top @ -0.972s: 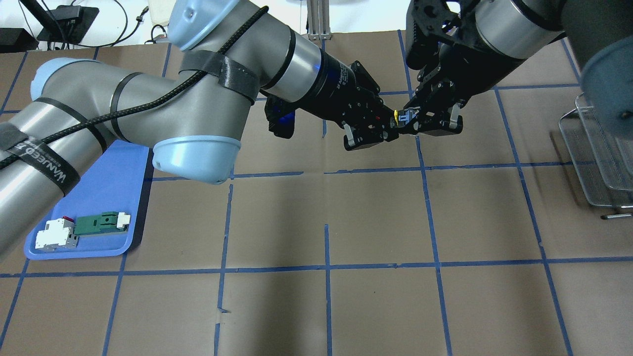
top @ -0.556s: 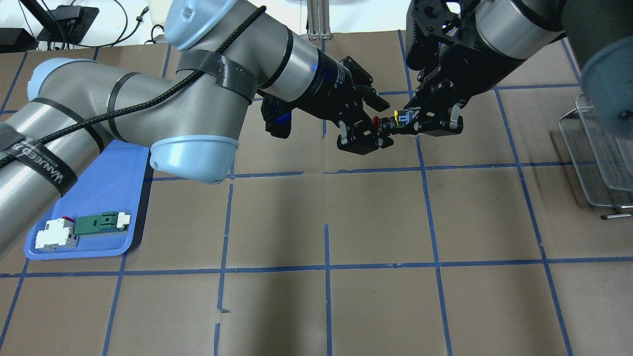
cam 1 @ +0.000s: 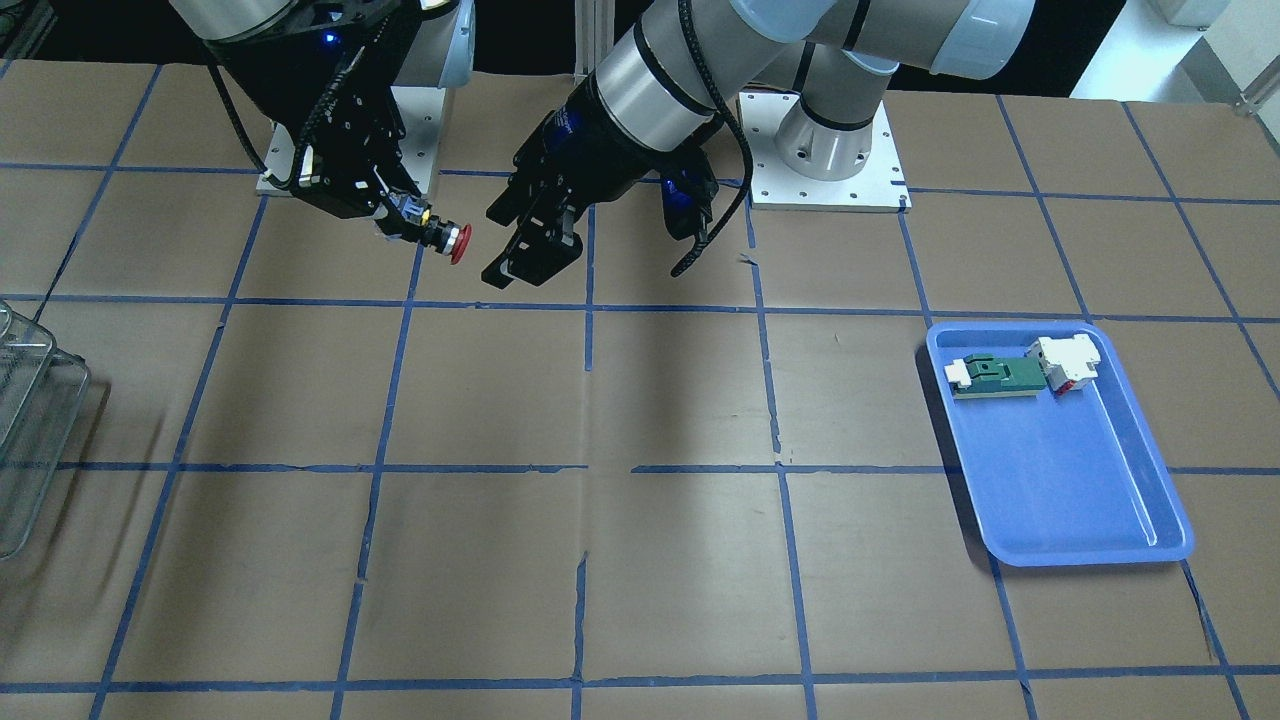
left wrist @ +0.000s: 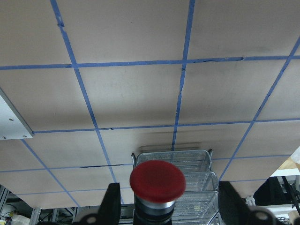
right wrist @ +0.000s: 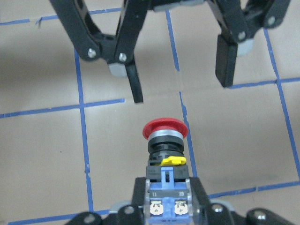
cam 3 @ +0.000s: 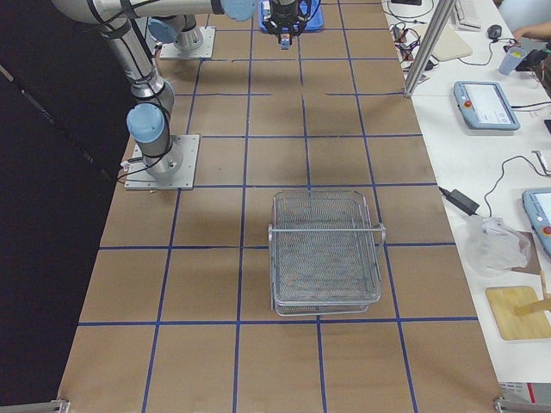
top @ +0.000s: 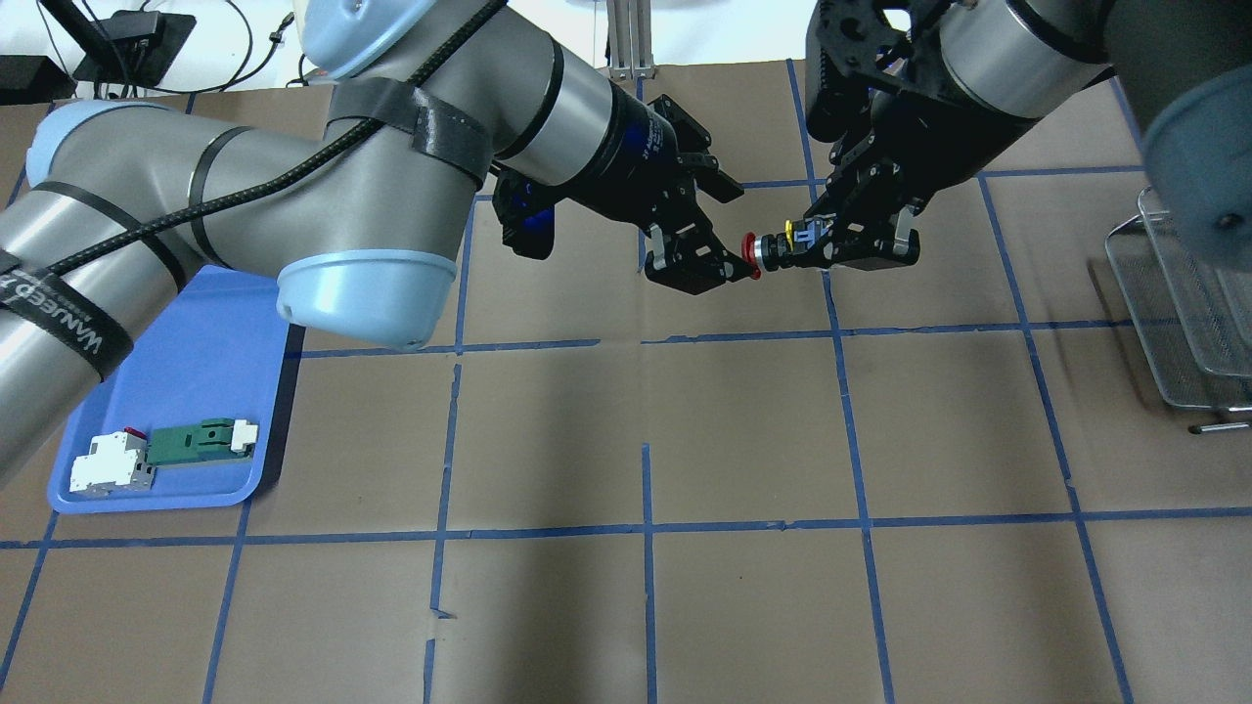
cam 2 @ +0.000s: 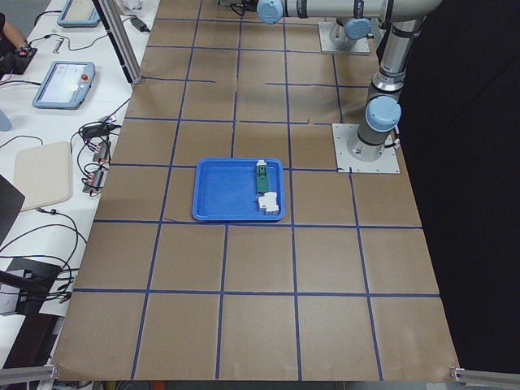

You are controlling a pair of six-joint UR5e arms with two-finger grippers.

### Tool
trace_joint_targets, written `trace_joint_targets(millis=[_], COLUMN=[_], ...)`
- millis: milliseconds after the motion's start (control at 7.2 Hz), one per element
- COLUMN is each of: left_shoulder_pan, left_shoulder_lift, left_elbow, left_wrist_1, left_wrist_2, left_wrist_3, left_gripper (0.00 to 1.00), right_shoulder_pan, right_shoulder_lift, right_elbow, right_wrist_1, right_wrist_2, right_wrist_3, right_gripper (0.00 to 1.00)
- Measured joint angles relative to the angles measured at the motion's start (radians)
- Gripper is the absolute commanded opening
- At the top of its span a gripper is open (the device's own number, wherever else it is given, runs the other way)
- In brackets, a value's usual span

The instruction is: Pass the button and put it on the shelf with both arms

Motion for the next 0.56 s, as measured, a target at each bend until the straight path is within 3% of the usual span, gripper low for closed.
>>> trace_joint_targets(millis=[278,556], left_shoulder_pan=[0.024,0.083], left_shoulder_lift=[-0.015,-0.002], left_elbow=[0.080,0.133], left_wrist_1=[-0.148,-0.346], left_wrist_2=[0.009,0.026], left_wrist_3=[0.115,0.343], left_gripper=[0.72,0.73], right_shoulder_pan=[-0.104,-0.270], right_shoulder_lift=[0.015,0.075], right_elbow=[0.002,-0.001], right_wrist_1=[-0.015,-0.086], right_wrist_2=[-0.139,-0.221], right_wrist_3=[-0.009,-0.079], right_gripper=[0.00,0.00])
